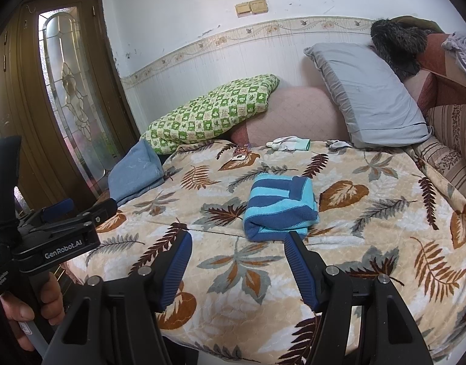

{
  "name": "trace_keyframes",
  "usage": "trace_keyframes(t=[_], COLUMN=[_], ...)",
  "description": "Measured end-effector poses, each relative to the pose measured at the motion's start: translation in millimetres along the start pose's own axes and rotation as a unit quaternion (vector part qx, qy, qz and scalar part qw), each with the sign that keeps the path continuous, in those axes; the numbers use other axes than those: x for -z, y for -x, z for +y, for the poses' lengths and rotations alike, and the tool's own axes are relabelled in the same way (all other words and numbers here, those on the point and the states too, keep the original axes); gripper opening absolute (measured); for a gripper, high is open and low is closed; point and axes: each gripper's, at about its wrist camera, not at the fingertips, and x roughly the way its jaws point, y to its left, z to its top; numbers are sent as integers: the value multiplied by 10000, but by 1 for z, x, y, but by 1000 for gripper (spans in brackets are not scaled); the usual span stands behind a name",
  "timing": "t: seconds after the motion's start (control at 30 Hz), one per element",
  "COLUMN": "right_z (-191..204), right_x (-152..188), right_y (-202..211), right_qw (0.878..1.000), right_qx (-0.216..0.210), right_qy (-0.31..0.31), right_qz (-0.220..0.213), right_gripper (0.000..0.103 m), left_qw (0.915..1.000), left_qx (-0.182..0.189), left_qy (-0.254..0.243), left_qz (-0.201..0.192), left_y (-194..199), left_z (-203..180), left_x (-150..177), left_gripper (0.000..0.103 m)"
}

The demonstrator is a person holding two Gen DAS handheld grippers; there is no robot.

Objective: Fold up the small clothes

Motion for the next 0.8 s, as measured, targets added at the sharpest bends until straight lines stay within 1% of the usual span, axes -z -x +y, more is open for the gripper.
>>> trace_keyframes(t=[0.37, 0.53, 0.57, 0.67, 0.77, 0.8], right_z=[0, -4, -7, -25, -56, -64], right_x=[2, 0, 0, -3, -8, -10], right_y=[-4, -10, -12, -25, -51, -61], right_qw=[10000, 9999, 9999, 9997, 9982, 9975], right_qx=[-17, -56, -47, 29, 92, 100], right_qy=[4, -3, -27, -142, -449, -537], right_qz=[36, 108, 127, 216, 388, 450], right_gripper=[67, 67, 67, 67, 69, 69], left_qw=[10000, 9997, 9994, 9964, 9938, 9916], left_qx=[38, 183, 276, 704, 803, 900], left_qy=[-49, -70, -54, 81, 149, 171], left_qz=[54, 153, 196, 471, 760, 911], left_y=[-4, -15, -20, -49, -92, -112], left_z=[0, 3, 4, 7, 2, -3], left_x=[1, 4, 4, 9, 13, 14], left_gripper=[97, 97, 97, 97, 97, 97])
